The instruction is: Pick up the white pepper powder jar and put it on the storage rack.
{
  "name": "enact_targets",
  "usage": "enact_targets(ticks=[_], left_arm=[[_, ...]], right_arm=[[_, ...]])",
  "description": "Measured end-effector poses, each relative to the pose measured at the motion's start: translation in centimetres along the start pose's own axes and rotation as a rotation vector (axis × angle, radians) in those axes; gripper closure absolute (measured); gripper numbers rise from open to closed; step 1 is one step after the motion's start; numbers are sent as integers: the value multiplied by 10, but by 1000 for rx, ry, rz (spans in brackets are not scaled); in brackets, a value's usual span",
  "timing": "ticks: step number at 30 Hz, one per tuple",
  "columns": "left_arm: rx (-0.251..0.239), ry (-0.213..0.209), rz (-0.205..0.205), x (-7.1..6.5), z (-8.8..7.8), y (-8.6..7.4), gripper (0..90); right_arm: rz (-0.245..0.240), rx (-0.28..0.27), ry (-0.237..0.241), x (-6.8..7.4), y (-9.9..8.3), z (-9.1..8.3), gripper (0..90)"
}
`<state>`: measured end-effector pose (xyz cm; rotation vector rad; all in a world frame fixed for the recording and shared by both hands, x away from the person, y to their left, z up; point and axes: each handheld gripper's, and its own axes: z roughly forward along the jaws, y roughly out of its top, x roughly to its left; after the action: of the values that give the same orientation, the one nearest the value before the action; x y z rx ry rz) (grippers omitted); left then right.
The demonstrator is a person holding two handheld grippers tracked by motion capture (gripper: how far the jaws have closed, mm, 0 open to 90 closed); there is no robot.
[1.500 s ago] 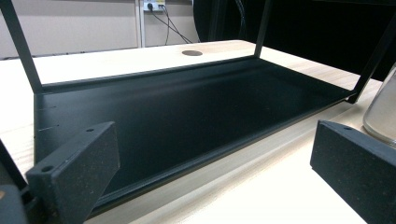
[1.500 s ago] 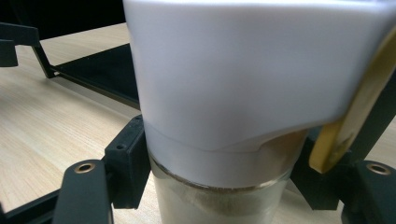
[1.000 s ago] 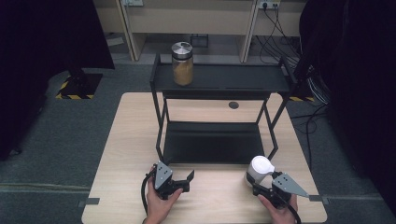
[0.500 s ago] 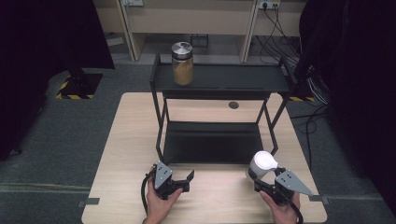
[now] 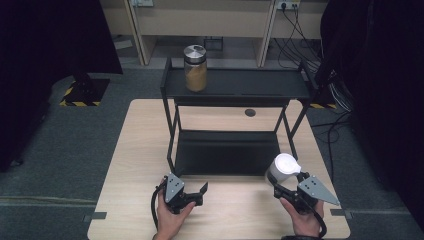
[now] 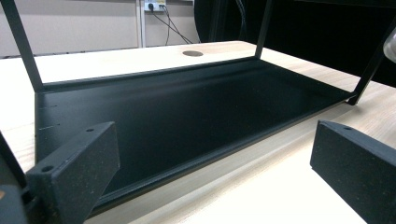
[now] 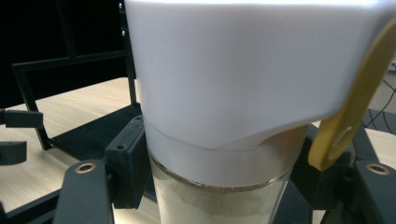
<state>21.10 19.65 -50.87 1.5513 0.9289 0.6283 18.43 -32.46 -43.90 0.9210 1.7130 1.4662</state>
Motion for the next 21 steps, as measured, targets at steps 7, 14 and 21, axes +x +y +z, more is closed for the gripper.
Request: enact_targets(ticks=[7,14,21], left_arm=[[0,0,-2,0,0,0,6],[-1,0,-1,0,0,0,6],[-1,0,0,0,0,0,6]], right_arm=[[-7,-25,-7,0,9,3,310],[-20,-53,-13,0,17,6,310],[-24,-72,-14,1,24,9,310]])
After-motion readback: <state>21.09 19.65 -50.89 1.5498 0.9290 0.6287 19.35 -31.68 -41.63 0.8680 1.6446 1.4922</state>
